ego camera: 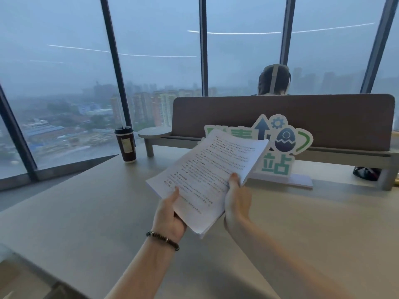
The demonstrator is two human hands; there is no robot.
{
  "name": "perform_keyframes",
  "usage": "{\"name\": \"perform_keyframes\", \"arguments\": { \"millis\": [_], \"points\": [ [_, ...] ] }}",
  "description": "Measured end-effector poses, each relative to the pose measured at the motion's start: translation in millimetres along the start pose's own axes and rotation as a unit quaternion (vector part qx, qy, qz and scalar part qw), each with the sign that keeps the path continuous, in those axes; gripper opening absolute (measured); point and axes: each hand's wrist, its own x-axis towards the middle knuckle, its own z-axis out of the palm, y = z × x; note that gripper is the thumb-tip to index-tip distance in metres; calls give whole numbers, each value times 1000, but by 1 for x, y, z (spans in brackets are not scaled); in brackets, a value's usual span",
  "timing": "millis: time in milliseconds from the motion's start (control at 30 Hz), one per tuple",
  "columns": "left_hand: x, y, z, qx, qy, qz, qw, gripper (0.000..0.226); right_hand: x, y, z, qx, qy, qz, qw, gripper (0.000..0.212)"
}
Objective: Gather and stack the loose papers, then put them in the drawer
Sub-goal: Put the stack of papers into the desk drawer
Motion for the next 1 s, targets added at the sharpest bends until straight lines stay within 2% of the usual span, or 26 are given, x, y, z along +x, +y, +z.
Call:
{"name": "perform_keyframes", "arguments": {
  "millis": [167, 333, 467, 633, 733, 800, 900, 1000],
  "points": [
    [-1, 25, -24, -11, 41, 2, 999, 23, -14, 15, 32, -12, -47, 2, 999, 22],
    [-1, 47, -52, 70, 143, 109, 981, 35, -25, 27, 61, 14, -159, 58, 985, 20],
    [-14, 76, -68, 115, 183, 164, 963, 34, -23, 37, 77, 55, -245, 123, 960, 27],
    [-39, 108, -97, 162, 204, 169, 950, 27, 2, 36, 94, 108, -223, 170, 954, 37],
    [-51, 127, -115, 180, 216, 168, 945, 29, 19, 35, 108, 57, -221, 168, 959, 42],
    [-59, 142, -131, 179, 231, 172, 940, 32, 27, 37, 118, -9, -253, 168, 953, 38],
    [-72, 166, -158, 178, 254, 178, 934, 32, 29, 41, 136, -128, -333, 165, 919, 32],
    [-88, 188, -182, 196, 269, 182, 925, 30, 20, 49, 161, -201, -401, 164, 879, 33]
  ]
}}
